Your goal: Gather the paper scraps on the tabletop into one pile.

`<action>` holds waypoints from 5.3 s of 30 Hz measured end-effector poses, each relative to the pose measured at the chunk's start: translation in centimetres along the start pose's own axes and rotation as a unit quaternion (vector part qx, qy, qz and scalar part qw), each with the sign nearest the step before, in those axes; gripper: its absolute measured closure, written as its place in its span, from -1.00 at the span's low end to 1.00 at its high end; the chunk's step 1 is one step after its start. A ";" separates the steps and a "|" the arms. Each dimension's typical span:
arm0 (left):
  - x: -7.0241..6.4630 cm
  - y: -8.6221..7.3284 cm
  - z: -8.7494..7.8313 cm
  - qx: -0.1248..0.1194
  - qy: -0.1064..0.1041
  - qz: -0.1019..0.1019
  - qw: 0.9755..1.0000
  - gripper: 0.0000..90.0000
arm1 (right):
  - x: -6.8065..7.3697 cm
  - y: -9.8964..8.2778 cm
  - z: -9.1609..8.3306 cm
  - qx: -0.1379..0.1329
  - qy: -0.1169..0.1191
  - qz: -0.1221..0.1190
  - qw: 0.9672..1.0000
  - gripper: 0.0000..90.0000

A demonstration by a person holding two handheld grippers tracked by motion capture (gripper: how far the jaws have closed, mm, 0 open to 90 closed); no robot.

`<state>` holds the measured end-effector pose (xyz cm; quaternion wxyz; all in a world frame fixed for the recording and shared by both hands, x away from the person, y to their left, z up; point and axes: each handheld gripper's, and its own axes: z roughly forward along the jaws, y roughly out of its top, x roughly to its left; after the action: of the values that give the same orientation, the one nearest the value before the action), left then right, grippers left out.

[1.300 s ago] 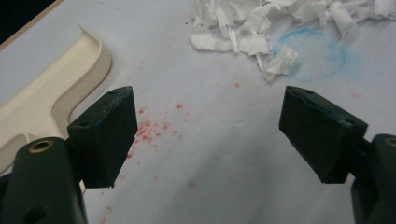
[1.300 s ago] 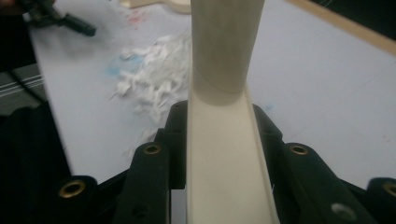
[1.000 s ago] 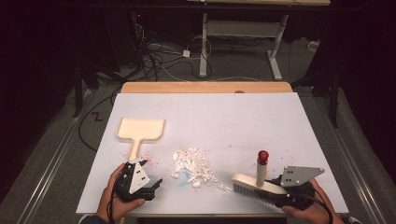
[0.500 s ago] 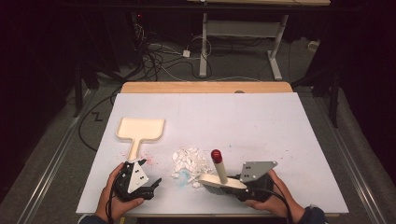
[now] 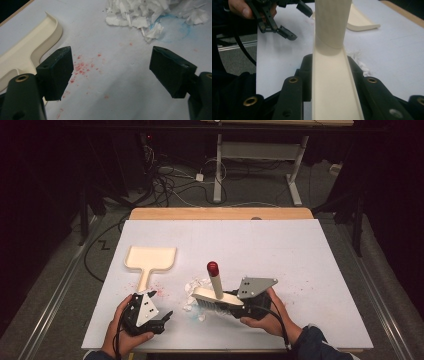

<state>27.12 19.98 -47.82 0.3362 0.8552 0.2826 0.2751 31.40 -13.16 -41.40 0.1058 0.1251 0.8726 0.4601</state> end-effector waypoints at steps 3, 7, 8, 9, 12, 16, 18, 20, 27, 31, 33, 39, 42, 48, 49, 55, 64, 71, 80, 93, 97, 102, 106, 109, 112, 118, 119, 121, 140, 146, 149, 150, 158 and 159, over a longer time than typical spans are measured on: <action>0.0 0.0 -0.1 0.001 0.002 0.001 1.000 -0.59 | 0.0 0.0 -1.1 -0.007 -0.001 -0.003 1.000 0.51; 0.1 -0.1 -0.3 -0.001 0.006 -0.003 1.000 -0.59 | 0.2 -0.4 -3.0 -0.019 0.002 -0.004 1.000 0.51; 0.1 -0.1 -0.3 -0.002 0.008 -0.004 1.000 -0.59 | 0.3 -0.5 -3.4 -0.020 0.004 -0.005 1.000 0.51; 0.2 -0.1 -0.4 -0.003 0.011 -0.007 1.000 -0.59 | 0.5 -0.6 -3.6 -0.022 0.007 -0.006 1.000 0.51; 0.5 -0.2 -0.7 -0.009 0.021 -0.013 1.000 -0.59 | 1.2 -0.9 -3.1 -0.031 0.029 -0.005 0.999 0.51; 0.9 -0.3 -1.2 -0.018 0.036 -0.024 0.999 -0.59 | 2.2 -1.2 -0.5 -0.027 0.061 -0.017 0.998 0.51; 1.1 -0.4 -1.3 -0.024 0.041 -0.025 0.999 -0.59 | 2.4 -1.3 0.9 -0.025 0.072 -0.018 0.997 0.51; 1.3 -0.5 -1.3 -0.025 0.042 -0.027 0.998 -0.59 | 2.5 -1.4 2.2 -0.016 0.076 -0.021 0.997 0.51; 1.0 -0.5 -0.9 -0.017 0.028 -0.028 0.999 -0.59 | 0.5 -1.2 4.3 -0.019 0.048 -0.029 0.998 0.51; 0.8 -0.5 -0.6 -0.011 0.021 -0.024 0.999 -0.59 | -1.0 -1.0 4.5 -0.025 0.017 -0.022 0.999 0.51; 0.7 -0.4 -0.5 -0.008 0.019 -0.020 1.000 -0.59 | -1.5 -1.0 4.1 -0.029 0.013 -0.017 0.999 0.51; 0.3 -0.4 -0.3 -0.004 0.013 -0.015 1.000 -0.59 | -1.8 -0.5 0.4 -0.049 0.011 -0.013 0.999 0.51; 0.3 -0.3 -0.4 -0.003 0.012 -0.014 1.000 -0.59 | -1.7 -0.5 -2.3 -0.059 0.006 -0.007 0.998 0.51; 0.1 -0.2 -0.2 0.001 0.009 -0.009 1.000 -0.59 | -1.5 -2.1 -6.8 -0.054 -0.026 0.002 0.998 0.51; 0.0 -0.1 -0.1 0.002 0.009 -0.008 1.000 -0.59 | -1.5 -2.4 -7.4 -0.051 -0.033 0.005 0.998 0.51; -0.1 0.0 0.1 0.005 0.006 -0.003 1.000 -0.59 | -1.9 -4.9 -9.3 -0.018 -0.059 0.025 0.998 0.51; -0.2 0.0 0.2 0.011 0.001 0.001 1.000 -0.59 | -2.4 -7.1 -7.3 0.034 -0.070 0.033 0.996 0.51; -0.3 0.1 0.4 0.012 -0.003 0.005 1.000 -0.59 | -2.4 -5.3 -4.0 0.017 -0.066 0.016 0.998 0.51; -0.2 0.0 0.4 0.012 -0.004 0.004 1.000 -0.59 | -2.6 -2.5 -2.0 -0.034 -0.061 0.015 0.997 0.51; -0.3 0.1 0.3 0.011 -0.003 0.003 1.000 -0.59 | -3.3 -3.0 -3.8 -0.035 -0.211 0.089 0.973 0.51; -0.3 0.1 0.2 0.012 -0.003 0.005 1.000 -0.59 | -3.3 -4.2 -1.9 0.006 -0.250 0.099 0.963 0.51; -0.3 0.1 0.3 0.008 -0.005 0.005 1.000 -0.59 | -1.8 -3.7 0.8 0.007 -0.239 0.104 0.965 0.51; -0.2 0.1 0.3 0.005 -0.007 0.002 1.000 -0.59 | -1.2 -2.3 3.1 0.000 -0.226 0.098 0.969 0.51; -0.2 0.1 0.4 0.006 -0.008 0.003 1.000 -0.59 | -1.1 -1.1 4.2 -0.018 -0.216 0.097 0.971 0.51; -0.1 0.1 0.4 0.006 -0.009 0.001 1.000 -0.59 | -1.3 -0.3 4.4 -0.029 -0.213 0.096 0.972 0.51; -0.1 0.1 0.4 0.007 -0.008 0.003 1.000 -0.59 | -2.1 0.0 1.9 -0.051 -0.210 0.104 0.971 0.51; -0.2 0.1 0.4 0.008 -0.009 0.004 1.000 -0.59 | -2.2 0.0 1.3 -0.054 -0.209 0.106 0.971 0.51; -0.2 0.2 0.4 0.011 -0.008 0.009 1.000 -0.59 | -2.3 0.0 -0.1 -0.059 -0.191 0.111 0.974 0.51; -0.3 0.3 0.4 0.013 -0.003 0.010 1.000 -0.59 | 1.0 -5.5 -7.9 0.044 -0.110 0.069 0.991 0.51; -0.2 0.3 0.5 0.012 -0.004 0.011 1.000 -0.59 | 0.9 -5.0 -5.6 0.031 -0.097 0.074 0.992 0.51; -0.2 0.4 0.6 0.013 -0.006 0.013 1.000 -0.57 | 0.5 -4.5 -3.9 0.013 -0.089 0.063 0.994 0.51; -0.3 0.4 0.6 0.012 -0.006 0.012 1.000 -0.57 | 0.4 -4.4 -3.4 0.010 -0.090 0.058 0.994 0.51; -0.2 0.3 0.7 0.012 -0.006 0.012 1.000 -0.57 | 0.1 -2.6 -1.5 -0.017 -0.079 0.025 0.996 0.51; -0.2 0.3 0.6 0.012 -0.006 0.012 1.000 -0.57 | 0.1 -2.5 -1.7 -0.020 -0.079 0.025 0.996 0.51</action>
<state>27.48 19.38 -48.06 0.3246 0.8641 0.2734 0.2706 30.51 -15.86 -42.53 0.1659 0.1806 0.8488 0.4683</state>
